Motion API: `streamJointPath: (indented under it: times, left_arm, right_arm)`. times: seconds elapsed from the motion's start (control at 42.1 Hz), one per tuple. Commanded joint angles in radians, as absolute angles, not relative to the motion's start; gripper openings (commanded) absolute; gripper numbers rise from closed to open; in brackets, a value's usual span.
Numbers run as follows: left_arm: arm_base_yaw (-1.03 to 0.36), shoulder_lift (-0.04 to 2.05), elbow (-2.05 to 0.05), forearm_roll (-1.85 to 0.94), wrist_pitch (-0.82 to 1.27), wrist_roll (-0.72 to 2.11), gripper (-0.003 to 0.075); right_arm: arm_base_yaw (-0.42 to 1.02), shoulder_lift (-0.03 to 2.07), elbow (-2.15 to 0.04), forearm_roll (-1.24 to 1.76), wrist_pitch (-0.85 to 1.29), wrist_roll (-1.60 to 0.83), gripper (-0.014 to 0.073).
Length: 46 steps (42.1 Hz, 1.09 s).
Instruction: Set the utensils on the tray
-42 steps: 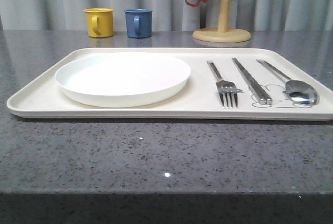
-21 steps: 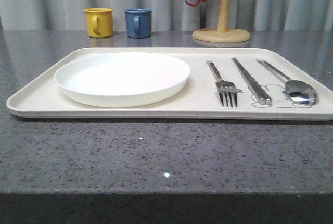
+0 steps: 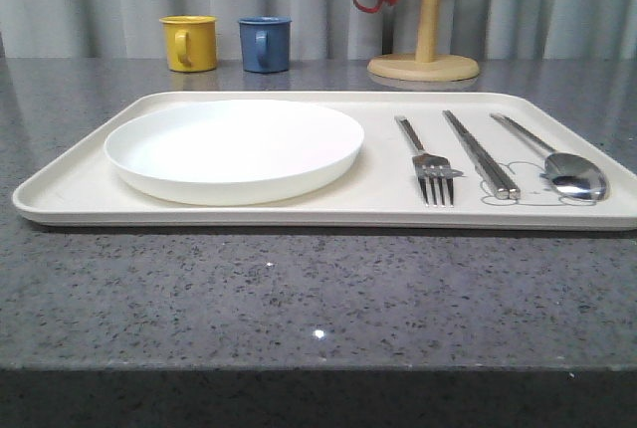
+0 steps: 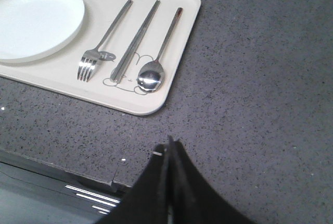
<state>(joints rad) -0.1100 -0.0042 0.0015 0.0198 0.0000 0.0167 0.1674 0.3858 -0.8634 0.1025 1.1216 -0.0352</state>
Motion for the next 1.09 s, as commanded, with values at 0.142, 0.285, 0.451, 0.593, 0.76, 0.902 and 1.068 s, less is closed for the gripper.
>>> streamJointPath:
  times: [0.142,0.285,0.451,0.593,0.76,0.902,1.068]
  left_arm:
    - [-0.11,-0.026,0.02,0.006,-0.088,0.018,-0.002]
    - [-0.11,-0.026,0.02,0.006,-0.088,0.018,-0.002]
    - [-0.11,-0.026,0.02,0.006,-0.088,0.018,-0.002]
    - [-0.11,-0.026,0.02,0.006,-0.088,0.018,-0.002]
    - [-0.11,-0.026,0.02,0.006,-0.088,0.018,-0.002]
    - [-0.11,-0.026,0.02,0.006,-0.088,0.018,-0.002]
    - [-0.11,-0.024,0.02,0.006,-0.088,0.018,-0.002]
  right_arm:
    - [0.163,0.399,-0.886,0.1,1.057,-0.039,-0.0116]
    - [0.163,0.399,-0.886,0.1,1.057,-0.039,-0.0116]
    - [0.163,0.399,-0.886,0.1,1.057,-0.039,-0.0116]
    - [0.101,0.287,-0.659,0.006,0.728,-0.052,-0.0116]
    - [0.042,0.079,-0.221,0.021,0.309,-0.052,-0.0116]
    - [0.016,-0.004,-0.034,0.021,0.149,-0.052,-0.0116]
    - [0.013,-0.028,0.027,0.023,0.033,-0.052,-0.0116]
